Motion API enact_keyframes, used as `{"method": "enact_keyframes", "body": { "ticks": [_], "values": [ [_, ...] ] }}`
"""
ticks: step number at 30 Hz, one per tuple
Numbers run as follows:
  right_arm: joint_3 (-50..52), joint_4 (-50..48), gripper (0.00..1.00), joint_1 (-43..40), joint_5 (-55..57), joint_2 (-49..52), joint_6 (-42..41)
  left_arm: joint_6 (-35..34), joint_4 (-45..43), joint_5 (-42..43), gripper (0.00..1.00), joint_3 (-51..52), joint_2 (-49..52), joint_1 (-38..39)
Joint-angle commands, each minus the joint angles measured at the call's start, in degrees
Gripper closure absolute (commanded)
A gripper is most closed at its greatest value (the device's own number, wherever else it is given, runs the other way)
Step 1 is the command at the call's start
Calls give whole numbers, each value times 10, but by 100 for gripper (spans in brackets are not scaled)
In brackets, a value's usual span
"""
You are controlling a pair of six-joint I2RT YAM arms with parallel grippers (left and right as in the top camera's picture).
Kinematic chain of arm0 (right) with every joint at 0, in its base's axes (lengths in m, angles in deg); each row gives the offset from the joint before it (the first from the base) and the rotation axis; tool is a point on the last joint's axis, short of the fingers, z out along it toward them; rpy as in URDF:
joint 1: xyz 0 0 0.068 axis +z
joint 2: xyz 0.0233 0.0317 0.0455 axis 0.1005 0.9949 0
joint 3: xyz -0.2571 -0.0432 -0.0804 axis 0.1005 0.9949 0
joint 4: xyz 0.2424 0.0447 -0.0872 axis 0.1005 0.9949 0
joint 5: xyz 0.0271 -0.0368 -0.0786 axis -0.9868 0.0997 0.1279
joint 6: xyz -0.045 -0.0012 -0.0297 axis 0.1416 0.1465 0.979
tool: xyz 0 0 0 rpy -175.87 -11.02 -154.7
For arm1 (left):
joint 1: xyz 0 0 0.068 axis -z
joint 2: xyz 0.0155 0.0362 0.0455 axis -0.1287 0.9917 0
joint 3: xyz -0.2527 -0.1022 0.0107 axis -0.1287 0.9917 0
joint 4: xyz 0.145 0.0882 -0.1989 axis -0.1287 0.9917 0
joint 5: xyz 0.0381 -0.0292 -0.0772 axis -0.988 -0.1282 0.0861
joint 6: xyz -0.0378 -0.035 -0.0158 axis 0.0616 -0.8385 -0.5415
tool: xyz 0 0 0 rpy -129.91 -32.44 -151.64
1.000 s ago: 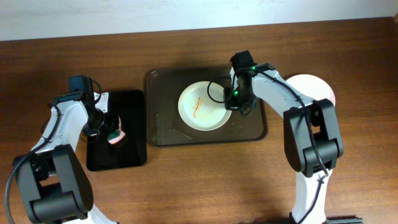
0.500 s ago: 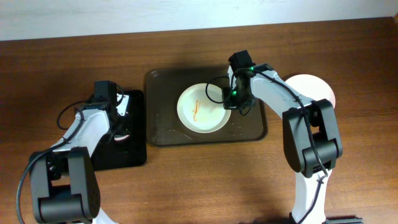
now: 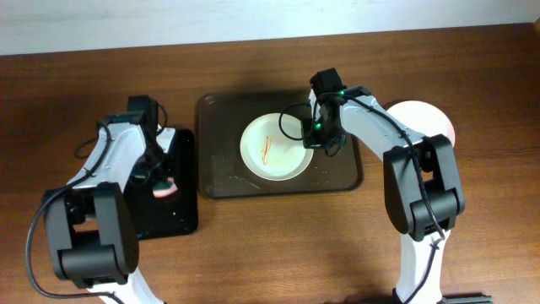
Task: Clean dirty plates on tray and stack at the side
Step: 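Scrub the last plate with the sponge in the left gripper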
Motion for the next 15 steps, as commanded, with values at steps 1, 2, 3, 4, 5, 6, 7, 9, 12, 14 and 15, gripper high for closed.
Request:
{"method": "enact_keyframes", "body": {
  "ticks": [1,2,3,4,5,6,7,9,12,14,15],
  "values": [
    [3,2,96,3,10,4,6,-14,83,20,100,-158,4,12],
    [3,2,96,3,10,4,6,-14,87,69,100,-200,4,37],
    [3,2,96,3,10,4,6,-21,73,114,100,-208,4,61],
    [3,2,96,3,10,4,6,-38,45,148,100,-208,6,92],
    [3,2,96,3,10,4,6,-86,-5,157,100,-208,20,149],
    [3,3,96,3,10,4,1,-105,-27,157,100,-208,31,176],
    [3,2,96,3,10,4,1,-132,-49,157,100,-208,51,209],
    [3,2,96,3,10,4,2,-186,-104,179,100,-208,114,269],
    [3,3,96,3,10,4,2,-244,-137,179,100,-208,160,304],
    [3,3,96,3,10,4,2,-259,-140,179,100,-208,181,316],
    [3,3,96,3,10,4,1,-259,-135,176,100,-208,197,318]
  ]
}}
